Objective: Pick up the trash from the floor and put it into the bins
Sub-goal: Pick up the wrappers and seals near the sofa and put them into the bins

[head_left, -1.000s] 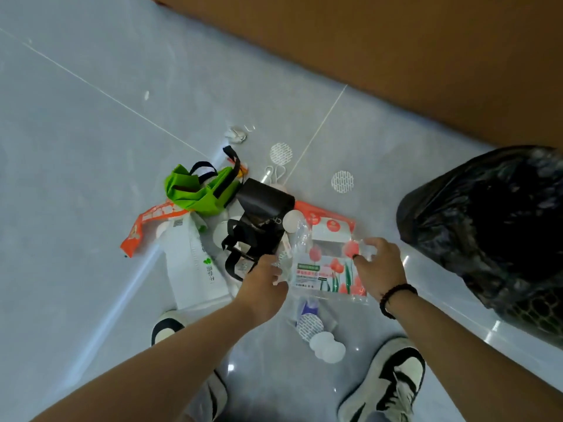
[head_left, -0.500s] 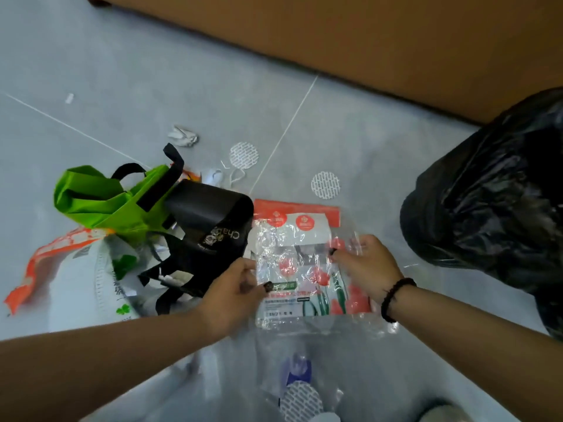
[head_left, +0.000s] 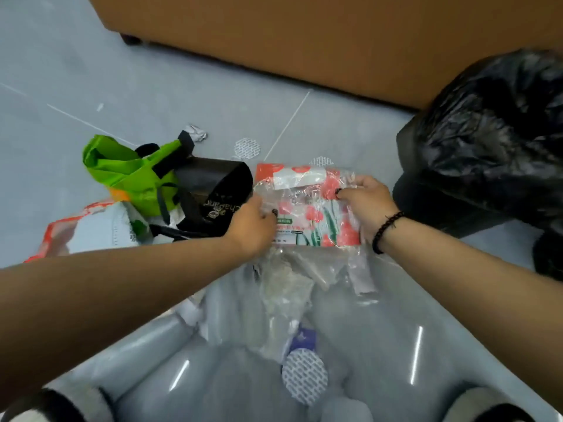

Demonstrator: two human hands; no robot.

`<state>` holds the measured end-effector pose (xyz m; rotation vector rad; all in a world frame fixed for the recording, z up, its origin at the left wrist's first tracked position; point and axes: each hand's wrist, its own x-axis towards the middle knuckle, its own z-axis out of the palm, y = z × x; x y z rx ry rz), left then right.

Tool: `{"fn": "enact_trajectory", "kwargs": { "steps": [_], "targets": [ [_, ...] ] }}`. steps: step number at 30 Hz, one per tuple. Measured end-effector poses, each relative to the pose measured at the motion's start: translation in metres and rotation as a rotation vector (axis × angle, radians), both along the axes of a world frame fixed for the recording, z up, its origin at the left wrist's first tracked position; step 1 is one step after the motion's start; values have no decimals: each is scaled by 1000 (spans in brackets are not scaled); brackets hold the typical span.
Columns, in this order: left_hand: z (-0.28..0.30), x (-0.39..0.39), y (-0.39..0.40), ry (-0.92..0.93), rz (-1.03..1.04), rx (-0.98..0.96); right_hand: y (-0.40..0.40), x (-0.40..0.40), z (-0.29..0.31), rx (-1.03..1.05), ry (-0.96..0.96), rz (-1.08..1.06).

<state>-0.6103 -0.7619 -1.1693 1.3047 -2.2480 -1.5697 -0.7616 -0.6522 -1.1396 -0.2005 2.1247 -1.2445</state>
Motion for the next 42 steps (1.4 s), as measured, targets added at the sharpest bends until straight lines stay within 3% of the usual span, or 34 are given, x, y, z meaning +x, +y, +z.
{"fn": "enact_trajectory", "kwargs": {
  "steps": [5,15,23,27,32,35,38,42],
  "targets": [
    [58,8,23,-139,-106,-125,32,44,46,6,163,0],
    [181,142,109,38,-51,-159,144,161,171,-104,283,27],
    [308,221,176,227,-455,-525,195,181,283,-127,297,85],
    [331,224,169,262,-500,-720,196,179,300,-195,242,9],
    [322,217,135,420,-435,-627,189,180,296,-361,210,-16],
    [310,207,114,526,-299,-475,185,192,291,-494,257,30],
    [306,203,102,552,-224,-370,181,202,285,-387,491,216],
    [299,216,91,540,-235,-235,176,212,280,-287,592,292]
  ]
}}
